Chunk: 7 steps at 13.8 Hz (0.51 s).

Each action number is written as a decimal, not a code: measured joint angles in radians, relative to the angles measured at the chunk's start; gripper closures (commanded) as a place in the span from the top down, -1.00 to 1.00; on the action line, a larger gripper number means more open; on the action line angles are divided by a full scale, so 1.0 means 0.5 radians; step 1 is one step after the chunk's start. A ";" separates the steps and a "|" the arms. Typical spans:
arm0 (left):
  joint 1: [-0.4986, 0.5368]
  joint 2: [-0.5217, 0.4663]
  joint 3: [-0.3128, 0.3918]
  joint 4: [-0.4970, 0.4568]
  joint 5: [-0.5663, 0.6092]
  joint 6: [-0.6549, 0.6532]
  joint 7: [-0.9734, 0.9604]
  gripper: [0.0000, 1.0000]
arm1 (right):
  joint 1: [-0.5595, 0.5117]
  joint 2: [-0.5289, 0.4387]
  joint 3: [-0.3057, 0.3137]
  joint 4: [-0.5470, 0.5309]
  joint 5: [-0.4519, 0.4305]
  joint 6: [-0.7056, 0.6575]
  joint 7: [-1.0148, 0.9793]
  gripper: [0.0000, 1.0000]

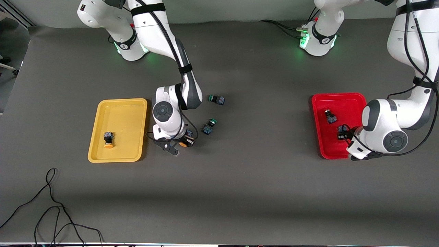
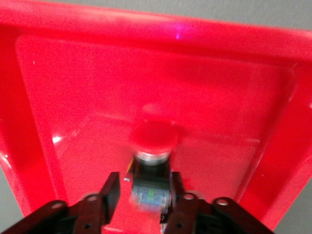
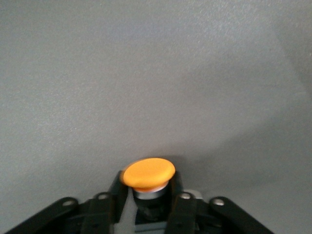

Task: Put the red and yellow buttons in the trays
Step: 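Carry the red button into the red tray with the left gripper, then carry the second yellow button to the yellow tray with the right gripper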

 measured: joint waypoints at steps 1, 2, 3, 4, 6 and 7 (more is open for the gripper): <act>0.005 -0.028 -0.001 -0.003 0.000 -0.006 0.000 1.00 | -0.002 -0.008 -0.006 0.002 0.000 -0.008 -0.018 -0.66; 0.007 -0.068 -0.006 -0.001 0.000 -0.028 0.000 1.00 | -0.001 -0.027 -0.017 0.012 0.000 -0.050 -0.032 -0.66; 0.006 -0.121 -0.017 0.005 0.000 -0.078 0.000 1.00 | 0.003 -0.062 -0.044 0.031 -0.010 -0.136 -0.044 -0.67; 0.002 -0.190 -0.030 0.013 0.000 -0.136 0.000 1.00 | 0.012 -0.109 -0.093 0.068 -0.041 -0.264 -0.055 -0.67; -0.027 -0.365 -0.052 0.037 -0.001 -0.252 -0.001 1.00 | 0.019 -0.251 -0.197 0.174 -0.189 -0.578 -0.076 -0.67; -0.041 -0.472 -0.057 0.043 -0.002 -0.295 -0.001 1.00 | 0.019 -0.345 -0.234 0.223 -0.304 -0.729 -0.115 -0.67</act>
